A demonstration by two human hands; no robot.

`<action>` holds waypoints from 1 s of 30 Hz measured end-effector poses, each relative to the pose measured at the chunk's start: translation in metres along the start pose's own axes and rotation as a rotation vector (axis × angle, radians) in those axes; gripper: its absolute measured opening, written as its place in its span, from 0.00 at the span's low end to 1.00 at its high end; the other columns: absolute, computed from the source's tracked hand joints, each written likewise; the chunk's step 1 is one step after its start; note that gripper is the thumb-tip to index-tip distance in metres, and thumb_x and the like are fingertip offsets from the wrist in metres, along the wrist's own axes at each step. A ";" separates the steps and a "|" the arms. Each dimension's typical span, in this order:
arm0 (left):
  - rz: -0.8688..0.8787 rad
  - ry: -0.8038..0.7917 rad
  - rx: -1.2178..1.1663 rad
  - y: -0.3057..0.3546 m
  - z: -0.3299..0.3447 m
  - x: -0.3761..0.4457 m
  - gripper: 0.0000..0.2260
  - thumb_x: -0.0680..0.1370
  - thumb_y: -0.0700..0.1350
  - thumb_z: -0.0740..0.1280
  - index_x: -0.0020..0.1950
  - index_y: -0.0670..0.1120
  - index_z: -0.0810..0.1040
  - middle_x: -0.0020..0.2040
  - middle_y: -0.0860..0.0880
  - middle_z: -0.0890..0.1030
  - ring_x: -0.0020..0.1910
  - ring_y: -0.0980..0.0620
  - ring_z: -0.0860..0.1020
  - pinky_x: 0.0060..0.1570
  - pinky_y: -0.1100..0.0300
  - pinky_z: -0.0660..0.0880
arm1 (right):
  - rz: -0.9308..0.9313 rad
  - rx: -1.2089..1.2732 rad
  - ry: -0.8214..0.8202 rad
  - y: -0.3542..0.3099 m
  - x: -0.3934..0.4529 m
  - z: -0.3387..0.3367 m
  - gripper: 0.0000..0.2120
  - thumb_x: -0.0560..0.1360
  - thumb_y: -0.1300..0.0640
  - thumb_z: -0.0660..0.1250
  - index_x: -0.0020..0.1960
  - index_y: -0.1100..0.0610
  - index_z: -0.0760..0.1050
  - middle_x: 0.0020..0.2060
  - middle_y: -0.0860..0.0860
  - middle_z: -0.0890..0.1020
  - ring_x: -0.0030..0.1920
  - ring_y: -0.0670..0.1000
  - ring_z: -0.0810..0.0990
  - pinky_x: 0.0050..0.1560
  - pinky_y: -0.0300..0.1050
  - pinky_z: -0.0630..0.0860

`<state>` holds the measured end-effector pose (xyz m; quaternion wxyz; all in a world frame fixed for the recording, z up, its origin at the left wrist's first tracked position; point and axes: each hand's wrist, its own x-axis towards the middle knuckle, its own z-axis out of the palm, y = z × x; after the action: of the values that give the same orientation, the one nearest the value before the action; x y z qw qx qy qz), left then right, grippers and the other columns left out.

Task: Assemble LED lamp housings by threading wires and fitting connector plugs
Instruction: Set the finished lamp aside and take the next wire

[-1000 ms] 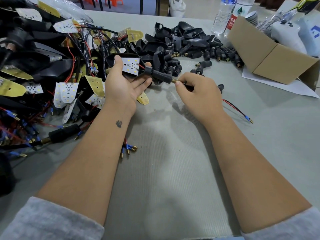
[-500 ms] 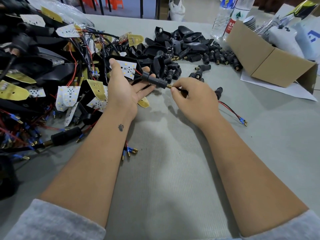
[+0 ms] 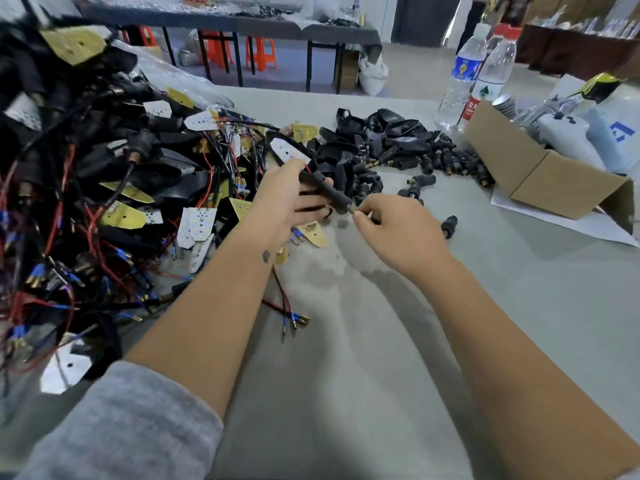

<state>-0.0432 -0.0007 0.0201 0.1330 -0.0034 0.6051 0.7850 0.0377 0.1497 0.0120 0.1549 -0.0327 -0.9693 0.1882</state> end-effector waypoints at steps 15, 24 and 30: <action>0.599 0.543 1.276 0.101 -0.116 -0.007 0.27 0.76 0.47 0.62 0.76 0.55 0.63 0.75 0.44 0.61 0.72 0.40 0.58 0.68 0.49 0.59 | -0.207 0.694 -0.181 -0.179 0.047 0.029 0.08 0.79 0.64 0.61 0.50 0.61 0.79 0.38 0.55 0.82 0.38 0.50 0.73 0.40 0.42 0.69; 0.392 0.501 1.518 0.073 -0.142 -0.005 0.14 0.79 0.47 0.59 0.59 0.59 0.80 0.78 0.45 0.57 0.75 0.43 0.53 0.70 0.46 0.59 | -0.139 0.757 -0.225 -0.157 0.038 0.055 0.10 0.78 0.61 0.62 0.49 0.56 0.83 0.44 0.47 0.83 0.46 0.47 0.79 0.46 0.39 0.72; 0.438 0.695 1.580 0.063 -0.107 -0.005 0.18 0.76 0.48 0.64 0.65 0.49 0.75 0.78 0.38 0.51 0.78 0.38 0.46 0.72 0.42 0.53 | -0.018 0.703 -0.092 -0.093 0.030 0.032 0.10 0.77 0.57 0.62 0.45 0.48 0.81 0.38 0.43 0.81 0.35 0.42 0.75 0.40 0.42 0.73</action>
<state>-0.0686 -0.1182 0.0523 -0.2476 -0.0330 0.9631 0.1006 -0.0014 0.0562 0.0272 0.1145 0.0397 -0.8516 0.5100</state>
